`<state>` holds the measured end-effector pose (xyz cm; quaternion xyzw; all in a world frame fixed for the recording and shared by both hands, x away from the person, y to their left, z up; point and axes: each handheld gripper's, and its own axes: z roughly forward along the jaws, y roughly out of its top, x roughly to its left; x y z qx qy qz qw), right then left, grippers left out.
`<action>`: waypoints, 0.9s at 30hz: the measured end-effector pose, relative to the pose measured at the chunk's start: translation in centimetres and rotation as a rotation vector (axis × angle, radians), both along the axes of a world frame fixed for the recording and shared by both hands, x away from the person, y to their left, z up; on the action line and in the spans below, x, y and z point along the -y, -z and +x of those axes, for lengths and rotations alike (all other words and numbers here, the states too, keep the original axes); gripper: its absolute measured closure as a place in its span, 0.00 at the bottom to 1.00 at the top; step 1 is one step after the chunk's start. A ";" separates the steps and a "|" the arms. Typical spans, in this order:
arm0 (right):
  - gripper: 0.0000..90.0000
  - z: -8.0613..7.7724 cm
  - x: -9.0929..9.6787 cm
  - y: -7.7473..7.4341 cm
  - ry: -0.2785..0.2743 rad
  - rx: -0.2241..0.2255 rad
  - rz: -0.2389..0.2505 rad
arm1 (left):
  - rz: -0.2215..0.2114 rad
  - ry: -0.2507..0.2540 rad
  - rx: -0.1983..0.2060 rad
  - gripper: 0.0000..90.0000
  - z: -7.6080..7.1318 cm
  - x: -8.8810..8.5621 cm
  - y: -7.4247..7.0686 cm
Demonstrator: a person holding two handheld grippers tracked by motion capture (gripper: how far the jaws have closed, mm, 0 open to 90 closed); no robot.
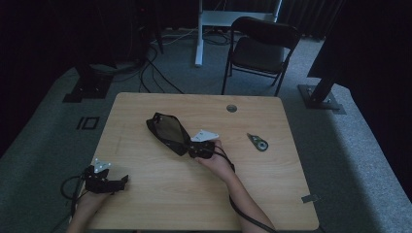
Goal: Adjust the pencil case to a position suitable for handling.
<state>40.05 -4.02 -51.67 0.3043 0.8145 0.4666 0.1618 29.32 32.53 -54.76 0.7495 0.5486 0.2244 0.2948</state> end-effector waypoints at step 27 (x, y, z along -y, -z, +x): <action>0.81 -1.4 3.5 -0.4 0.068 -0.004 -0.011 | 0.000 0.000 0.000 0.00 0.0 0.0 0.0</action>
